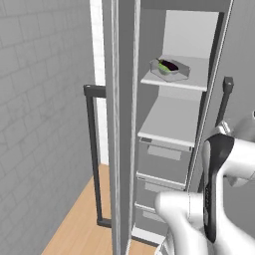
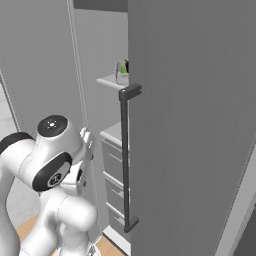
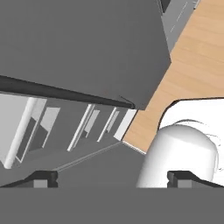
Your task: Take the meat container that has the shrimp and place it on the second highest rack of the freezer. Then take the vegetable container that has the eggplant and lemon wedge and place it on the highest rack of the freezer.
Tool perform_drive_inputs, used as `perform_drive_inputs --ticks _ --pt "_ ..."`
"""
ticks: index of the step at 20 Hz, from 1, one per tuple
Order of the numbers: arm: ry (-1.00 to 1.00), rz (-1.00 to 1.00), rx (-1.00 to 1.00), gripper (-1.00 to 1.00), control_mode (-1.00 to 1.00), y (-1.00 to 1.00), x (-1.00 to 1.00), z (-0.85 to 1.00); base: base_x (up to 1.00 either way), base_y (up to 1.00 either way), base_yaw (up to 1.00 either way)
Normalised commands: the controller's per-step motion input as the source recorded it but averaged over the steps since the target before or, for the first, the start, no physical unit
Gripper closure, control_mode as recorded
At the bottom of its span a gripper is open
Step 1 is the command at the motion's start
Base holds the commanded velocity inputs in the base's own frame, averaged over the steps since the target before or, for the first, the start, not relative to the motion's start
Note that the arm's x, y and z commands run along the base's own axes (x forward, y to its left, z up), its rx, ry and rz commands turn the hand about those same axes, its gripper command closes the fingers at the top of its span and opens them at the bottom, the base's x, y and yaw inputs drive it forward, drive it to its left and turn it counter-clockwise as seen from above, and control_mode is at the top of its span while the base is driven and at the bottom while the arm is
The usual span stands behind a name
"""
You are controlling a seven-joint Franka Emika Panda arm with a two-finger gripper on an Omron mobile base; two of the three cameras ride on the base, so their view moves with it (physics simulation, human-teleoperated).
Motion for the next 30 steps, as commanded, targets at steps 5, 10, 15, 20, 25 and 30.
perform_drive_inputs --ticks 5,10,15,20,25,30 --pt "0.00 0.00 -0.14 -1.00 -1.00 0.67 0.00 -0.56 0.00 0.00 0.00" --pt "0.00 0.00 -0.06 -1.00 1.00 0.24 -0.03 -0.20 -0.26 0.12 -0.05" --pt "0.00 0.00 0.00 -1.00 1.00 0.00 0.00 0.00 -0.74 -0.21 -0.30" --pt "0.00 0.00 0.00 -1.00 1.00 0.00 0.00 0.00 -0.52 -0.54 -0.39" --pt "0.00 0.00 0.00 -1.00 1.00 0.00 0.00 0.00 -0.33 -0.72 -0.42" --pt "0.00 0.00 0.00 -1.00 1.00 0.00 0.00 0.00 -0.06 -0.85 -0.38"
